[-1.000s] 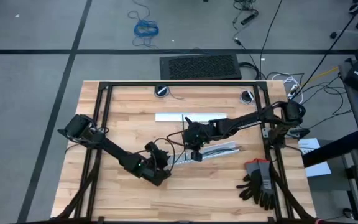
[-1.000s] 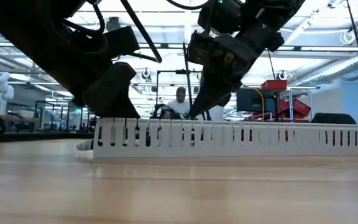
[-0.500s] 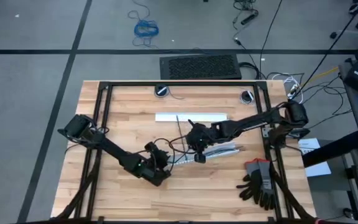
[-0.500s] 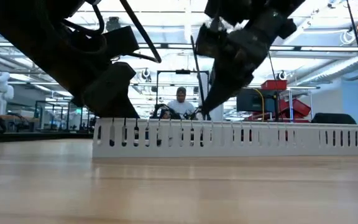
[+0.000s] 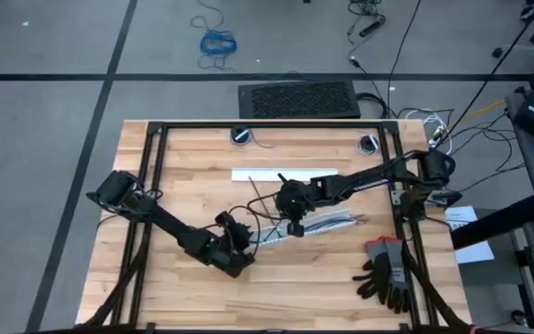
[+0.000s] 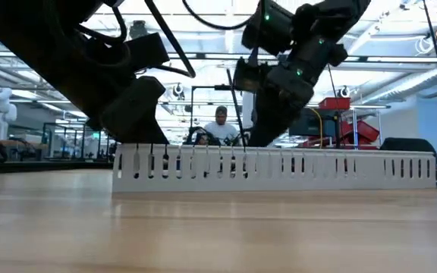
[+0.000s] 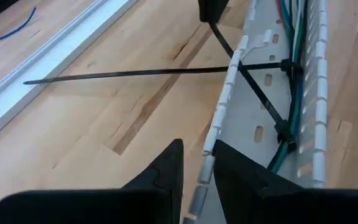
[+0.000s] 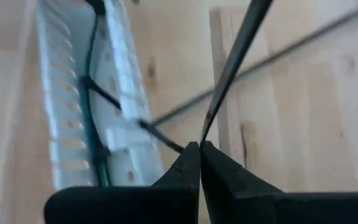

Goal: Ziptie cables
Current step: Put the cable wires on the cable white duct tray

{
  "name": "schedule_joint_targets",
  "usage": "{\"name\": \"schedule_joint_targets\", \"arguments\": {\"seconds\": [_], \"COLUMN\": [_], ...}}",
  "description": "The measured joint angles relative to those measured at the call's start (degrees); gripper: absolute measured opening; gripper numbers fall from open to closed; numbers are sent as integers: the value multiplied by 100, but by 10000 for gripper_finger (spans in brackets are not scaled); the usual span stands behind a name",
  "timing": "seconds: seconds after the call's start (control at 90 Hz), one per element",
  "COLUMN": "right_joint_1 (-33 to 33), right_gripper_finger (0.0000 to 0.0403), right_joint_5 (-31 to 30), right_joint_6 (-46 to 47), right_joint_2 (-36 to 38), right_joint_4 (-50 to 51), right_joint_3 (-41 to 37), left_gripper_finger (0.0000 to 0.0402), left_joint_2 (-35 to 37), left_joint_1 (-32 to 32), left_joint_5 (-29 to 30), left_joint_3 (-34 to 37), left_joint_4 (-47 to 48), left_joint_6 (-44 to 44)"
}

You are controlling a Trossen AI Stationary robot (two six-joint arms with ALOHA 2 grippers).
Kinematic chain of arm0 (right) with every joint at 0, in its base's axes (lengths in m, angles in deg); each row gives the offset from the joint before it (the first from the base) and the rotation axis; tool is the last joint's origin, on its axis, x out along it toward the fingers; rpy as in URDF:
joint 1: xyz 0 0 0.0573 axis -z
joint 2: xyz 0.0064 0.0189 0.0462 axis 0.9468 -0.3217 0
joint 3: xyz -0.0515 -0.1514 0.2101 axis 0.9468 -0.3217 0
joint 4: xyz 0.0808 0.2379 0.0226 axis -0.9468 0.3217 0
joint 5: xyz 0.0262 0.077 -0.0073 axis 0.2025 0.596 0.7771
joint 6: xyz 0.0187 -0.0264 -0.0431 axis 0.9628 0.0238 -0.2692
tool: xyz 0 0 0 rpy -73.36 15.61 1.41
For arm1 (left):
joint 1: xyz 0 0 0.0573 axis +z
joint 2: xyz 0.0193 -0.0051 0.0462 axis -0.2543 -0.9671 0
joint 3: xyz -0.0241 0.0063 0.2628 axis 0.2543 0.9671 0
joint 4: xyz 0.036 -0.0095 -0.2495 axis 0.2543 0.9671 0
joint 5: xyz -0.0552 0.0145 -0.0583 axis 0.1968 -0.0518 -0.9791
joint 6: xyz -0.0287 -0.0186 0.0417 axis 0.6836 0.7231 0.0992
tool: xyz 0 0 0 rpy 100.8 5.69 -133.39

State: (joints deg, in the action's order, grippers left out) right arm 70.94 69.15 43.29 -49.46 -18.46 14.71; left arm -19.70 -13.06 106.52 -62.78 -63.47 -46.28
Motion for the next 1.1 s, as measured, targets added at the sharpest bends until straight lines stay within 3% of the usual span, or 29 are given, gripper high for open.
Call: {"name": "schedule_joint_targets", "arguments": {"seconds": [0.2,0.611,0.844,1.1], "right_joint_1": [0,-3,-18,60], "right_gripper_finger": [18,136,136,119], "right_joint_5": [16,-624,-672,-1510], "right_joint_6": [20,141,171,23], "right_joint_2": [45,93,696,1934], "right_joint_4": [-21,643,1016,2002], "right_joint_3": [2,2,2,5], "left_gripper_finger": [83,83,83,83], "left_joint_2": [0,6,7,92], "left_joint_1": [-14,-113,-161,-278], "left_joint_5": [-2,20,35,98], "left_joint_3": [-2,-13,-13,2], "left_joint_4": [21,532,1006,1126], "left_joint_6": [2,476,760,894]}}
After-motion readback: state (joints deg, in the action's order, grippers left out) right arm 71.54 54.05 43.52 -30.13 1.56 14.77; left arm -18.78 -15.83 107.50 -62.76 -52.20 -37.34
